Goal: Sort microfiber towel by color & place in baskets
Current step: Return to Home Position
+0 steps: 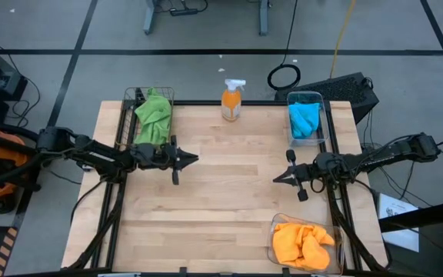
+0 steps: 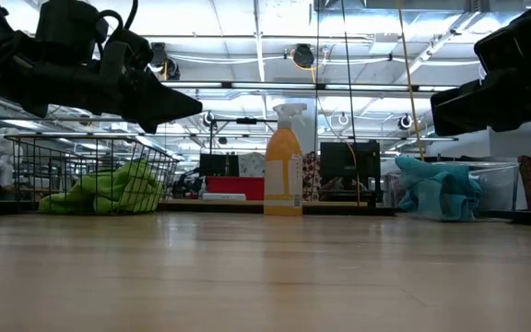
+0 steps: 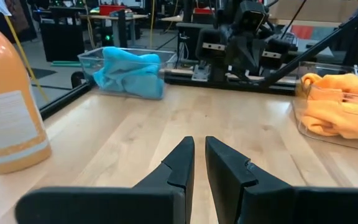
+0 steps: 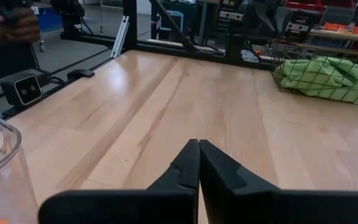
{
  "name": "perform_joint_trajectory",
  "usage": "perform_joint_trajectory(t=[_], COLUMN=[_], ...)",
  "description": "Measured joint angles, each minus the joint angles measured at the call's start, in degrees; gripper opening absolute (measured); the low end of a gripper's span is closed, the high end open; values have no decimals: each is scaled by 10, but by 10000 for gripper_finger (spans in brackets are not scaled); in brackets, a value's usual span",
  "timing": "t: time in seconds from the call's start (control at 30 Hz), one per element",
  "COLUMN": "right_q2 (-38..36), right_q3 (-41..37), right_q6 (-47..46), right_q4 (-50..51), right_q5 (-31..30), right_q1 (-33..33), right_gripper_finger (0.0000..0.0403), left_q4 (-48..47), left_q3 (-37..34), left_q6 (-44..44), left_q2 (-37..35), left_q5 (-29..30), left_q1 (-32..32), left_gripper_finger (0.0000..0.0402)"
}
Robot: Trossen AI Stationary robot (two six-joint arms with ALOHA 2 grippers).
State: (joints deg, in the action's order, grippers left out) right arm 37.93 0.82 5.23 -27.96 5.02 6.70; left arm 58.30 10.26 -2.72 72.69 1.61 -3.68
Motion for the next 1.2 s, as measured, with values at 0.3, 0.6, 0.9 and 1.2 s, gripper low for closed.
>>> perform_joint_trajectory(t=[0.3, 0.6, 0.9, 1.2], right_q2=[0, 0, -7, -29], right_q3=[0, 0, 0, 0], right_q6=[2, 4, -6, -13], right_q4=[20, 26, 35, 43], right_q5=[0, -1, -5, -5], right_q1=[0, 0, -16, -30], right_gripper_finger=[0, 0, 0, 0], left_q4=[5, 151, 137, 79], left_q3=[-16, -99, -99, -100], left_q6=[0, -43, -24, -5], left_q2=[0, -1, -10, -58], left_q5=[0, 5, 0, 12], left_q1=[0, 2, 1, 0], left_gripper_finger=[45, 31, 6, 3])
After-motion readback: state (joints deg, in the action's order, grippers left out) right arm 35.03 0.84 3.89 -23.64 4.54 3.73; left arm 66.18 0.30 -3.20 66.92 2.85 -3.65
